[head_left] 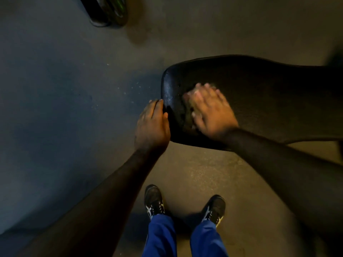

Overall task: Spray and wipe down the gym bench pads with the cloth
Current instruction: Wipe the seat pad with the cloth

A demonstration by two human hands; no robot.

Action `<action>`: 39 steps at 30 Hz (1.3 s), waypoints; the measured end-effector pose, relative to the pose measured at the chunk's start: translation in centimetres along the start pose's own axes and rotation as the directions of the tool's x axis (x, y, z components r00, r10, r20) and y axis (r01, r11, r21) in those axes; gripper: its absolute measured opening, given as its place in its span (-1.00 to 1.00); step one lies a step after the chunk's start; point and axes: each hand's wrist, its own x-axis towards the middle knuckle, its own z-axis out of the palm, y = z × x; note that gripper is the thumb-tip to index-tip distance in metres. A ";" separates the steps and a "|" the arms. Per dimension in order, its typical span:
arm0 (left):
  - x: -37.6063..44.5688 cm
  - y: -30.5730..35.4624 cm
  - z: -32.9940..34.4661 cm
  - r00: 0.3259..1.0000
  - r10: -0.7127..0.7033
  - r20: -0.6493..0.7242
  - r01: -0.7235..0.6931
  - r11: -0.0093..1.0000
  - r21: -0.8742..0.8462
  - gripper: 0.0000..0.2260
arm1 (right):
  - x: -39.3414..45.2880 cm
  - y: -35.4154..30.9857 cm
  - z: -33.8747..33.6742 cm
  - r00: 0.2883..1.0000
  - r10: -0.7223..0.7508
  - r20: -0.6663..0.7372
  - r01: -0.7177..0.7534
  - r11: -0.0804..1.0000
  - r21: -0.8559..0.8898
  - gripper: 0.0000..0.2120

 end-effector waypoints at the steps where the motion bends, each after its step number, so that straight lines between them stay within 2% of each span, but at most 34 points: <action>1: 0.2 -0.5 -0.3 1.000 -0.003 0.001 0.003 1.000 0.014 -0.58 | 1.6 0.0 -0.4 0.986 0.167 -0.019 -0.166 0.985 0.045 -0.34; 2: 0.3 -0.9 -0.6 1.000 0.006 -0.004 -0.005 1.000 0.031 -0.58 | 3.1 -0.9 -0.4 0.951 0.309 -0.031 -0.306 0.949 0.076 -0.33; 3: 0.5 -1.3 -0.9 1.000 0.018 -0.013 -0.017 0.999 0.050 -0.57 | 4.3 -2.4 -0.2 0.945 0.325 -0.034 -0.321 0.944 0.076 -0.32; 5: 1.0 -1.8 -1.5 1.000 0.016 -0.024 -0.014 0.997 0.082 -0.55 | 5.6 -4.4 -0.2 0.998 0.062 0.002 -0.062 0.998 0.028 -0.29; 6: 1.2 -2.0 -1.7 1.000 0.005 -0.028 -0.003 0.996 0.091 -0.54 | 6.3 -4.2 -0.6 0.998 -0.062 0.033 0.062 0.998 0.009 -0.30; 7: 1.4 -2.2 -2.0 1.000 -0.002 -0.028 0.004 0.995 0.096 -0.54 | 7.1 -3.6 -1.3 0.995 -0.093 0.040 0.093 0.996 0.002 -0.31; 10: 1.7 -2.5 -2.4 1.000 -0.001 -0.010 0.003 0.992 0.126 -0.55 | 8.9 -4.1 -1.6 0.983 0.184 0.007 -0.184 0.982 0.044 -0.35; 11: 1.6 -2.6 -2.6 1.000 -0.008 -0.009 0.009 0.991 0.132 -0.56 | 8.7 -5.4 -1.2 0.988 0.152 0.021 -0.152 0.988 0.019 -0.35; 14: 1.2 -2.8 -2.9 0.998 -0.063 -0.011 0.064 0.992 0.113 -0.56 | 6.5 -6.0 -0.7 0.978 -0.187 0.091 0.191 0.981 -0.034 -0.39; 15: 1.0 -2.8 -3.0 0.997 -0.073 -0.015 0.074 0.991 0.108 -0.56 | 5.9 -5.1 -1.2 0.979 -0.188 0.083 0.190 0.981 -0.025 -0.39; 18: 0.1 -2.3 -3.0 0.999 -0.046 0.006 0.046 0.994 0.096 -0.56 | 3.7 -4.9 -1.0 0.997 0.070 0.027 -0.071 0.997 0.039 -0.38; 19: -0.2 -2.2 -2.9 0.999 -0.038 0.015 0.037 0.996 0.087 -0.56 | 2.3 -5.8 -0.4 0.999 0.038 0.037 -0.039 0.999 0.030 -0.38; 22: -0.8 -1.6 -2.6 0.999 -0.040 0.025 0.039 0.998 0.040 -0.56 | -1.3 -5.3 0.6 0.956 -0.259 0.141 0.269 0.962 -0.057 -0.37; 23: -1.0 -1.4 -2.5 0.999 -0.045 0.020 0.044 0.999 0.029 -0.56 | -1.4 -4.1 0.2 0.954 -0.269 0.128 0.279 0.958 -0.066 -0.38; 24: -1.2 -1.2 -2.4 0.999 -0.042 0.013 0.042 0.999 0.019 -0.56 | -1.2 -3.2 0.1 0.976 -0.201 0.081 0.207 0.975 -0.078 -0.38; 25: -1.4 -1.0 -2.3 0.999 -0.034 0.007 0.034 0.999 0.012 -0.56 | -1.2 -2.7 0.1 0.997 -0.065 0.042 0.068 0.996 -0.061 -0.38; 26: -1.6 -0.9 -2.1 1.000 -0.025 0.003 0.025 1.000 0.009 -0.56 | -1.6 -2.9 0.4 0.996 0.087 0.006 -0.087 0.996 -0.029 -0.39; 27: -1.9 -0.9 -1.9 1.000 -0.020 0.003 0.020 1.000 0.009 -0.56 | -2.6 -3.6 1.0 0.989 0.146 -0.013 -0.146 0.989 -0.015 -0.38; 28: -2.1 -0.7 -1.7 1.000 -0.021 0.010 0.021 1.000 0.010 -0.56 | -3.8 -4.6 1.6 0.996 0.092 -0.001 -0.092 0.995 -0.025 -0.37; 29: -2.2 -0.5 -1.4 1.000 -0.022 0.022 0.022 1.000 0.012 -0.56 | -5.2 -5.0 2.2 0.999 -0.024 0.035 0.025 0.999 -0.047 -0.36; 31: -2.5 0.0 -0.7 0.999 -0.026 0.038 0.026 1.000 0.004 -0.56 | -6.6 -3.4 2.3 0.960 -0.252 0.124 0.262 0.962 -0.074 -0.33; 32: -2.6 0.4 -0.4 0.999 -0.022 0.033 0.022 1.000 -0.006 -0.56 | -6.1 -2.0 1.9 0.955 -0.276 0.105 0.285 0.955 -0.084 -0.34; 33: -2.6 0.7 -0.1 1.000 -0.012 0.025 0.012 1.000 -0.016 -0.57 | -5.3 -0.7 1.7 0.977 -0.209 0.052 0.213 0.972 -0.097 -0.35; 34: -2.6 1.0 0.3 1.000 -0.002 0.016 0.002 1.000 -0.023 -0.57 | -4.6 -0.1 1.5 0.999 -0.036 -0.009 0.036 0.997 -0.072 -0.37; 35: -2.6 1.2 0.5 1.000 0.007 0.008 -0.007 1.000 -0.024 -0.58 | -4.3 -0.2 1.5 0.983 0.169 -0.065 -0.171 0.985 -0.023 -0.38; 36: -2.5 1.4 0.8 1.000 0.012 0.004 -0.012 1.000 -0.022 -0.58 | -4.6 -1.0 1.8 0.953 0.289 -0.087 -0.290 0.957 -0.002 -0.38; 37: -2.3 1.8 1.0 1.000 0.011 0.003 -0.011 1.000 -0.021 -0.58 | -5.4 -2.2 2.1 0.957 0.281 -0.075 -0.282 0.959 -0.011 -0.38; 39: -1.8 2.8 1.3 1.000 -0.004 0.009 0.005 0.999 -0.034 -0.58 | -7.4 -2.5 2.1 0.999 0.032 0.018 -0.031 0.999 -0.039 -0.38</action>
